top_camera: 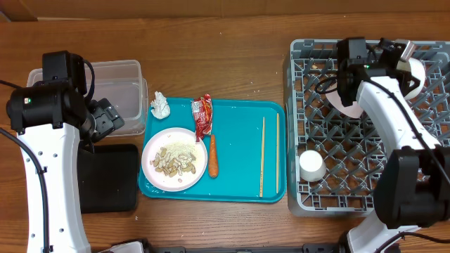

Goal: Sort waste into correct bins and load items into the dishwasher
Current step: 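Carry the white bowl into the rack beside the pink bowl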

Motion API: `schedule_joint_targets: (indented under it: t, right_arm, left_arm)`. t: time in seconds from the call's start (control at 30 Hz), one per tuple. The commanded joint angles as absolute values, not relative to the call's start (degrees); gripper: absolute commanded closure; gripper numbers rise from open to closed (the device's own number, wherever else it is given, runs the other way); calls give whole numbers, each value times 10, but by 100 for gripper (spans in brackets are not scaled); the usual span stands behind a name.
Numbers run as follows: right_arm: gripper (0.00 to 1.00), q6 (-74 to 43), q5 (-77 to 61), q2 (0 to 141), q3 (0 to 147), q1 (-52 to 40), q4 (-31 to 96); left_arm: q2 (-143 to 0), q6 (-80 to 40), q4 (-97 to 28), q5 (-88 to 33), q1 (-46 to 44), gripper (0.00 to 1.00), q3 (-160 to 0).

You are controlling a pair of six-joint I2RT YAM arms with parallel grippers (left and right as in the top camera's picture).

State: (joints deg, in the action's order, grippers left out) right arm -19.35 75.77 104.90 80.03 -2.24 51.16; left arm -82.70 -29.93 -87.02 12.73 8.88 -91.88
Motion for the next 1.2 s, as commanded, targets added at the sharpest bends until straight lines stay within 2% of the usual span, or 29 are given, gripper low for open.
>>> schedule_joint_targets:
  t: [0.0,0.23,0.43,0.5,0.53,0.63,0.67,0.8,0.9,1.17]
  right_arm:
    - [96,-191,753,1065,771,-22,501]
    - [93,-191,747,1065,733,-29,491]
    - [87,-175,749,1065,734,-95,498]
    - [79,-175,753,1065,734,-121,506]
    - [61,-175,758,1065,734,-133,514]
    - [31,-176,776,1065,734,-152,531]
    - [25,-176,783,1065,734,-157,537]
    - [17,-217,780,1044,756,-185,594]
    - [16,-216,735,1012,782,-207,613]
    - [11,-206,493,902,817,-243,647]
  left_arm:
    - [-821,-309,-869,139,91,0,-928]
    - [-821,-309,-869,139,91,0,-928]
    - [-821,-309,-869,139,91,0,-928]
    - [-821,-309,-869,139,91,0,-928]
    - [-821,-309,-869,139,91,0,-928]
    - [-821,-309,-869,139,91,0,-928]
    - [-821,-309,-869,139,91,0,-928]
    - [-821,-309,-869,139,91,0,-928]
    - [-821,-309,-869,139,91,0,-928]
    - [-821,-309,-869,139,91,0,-928]
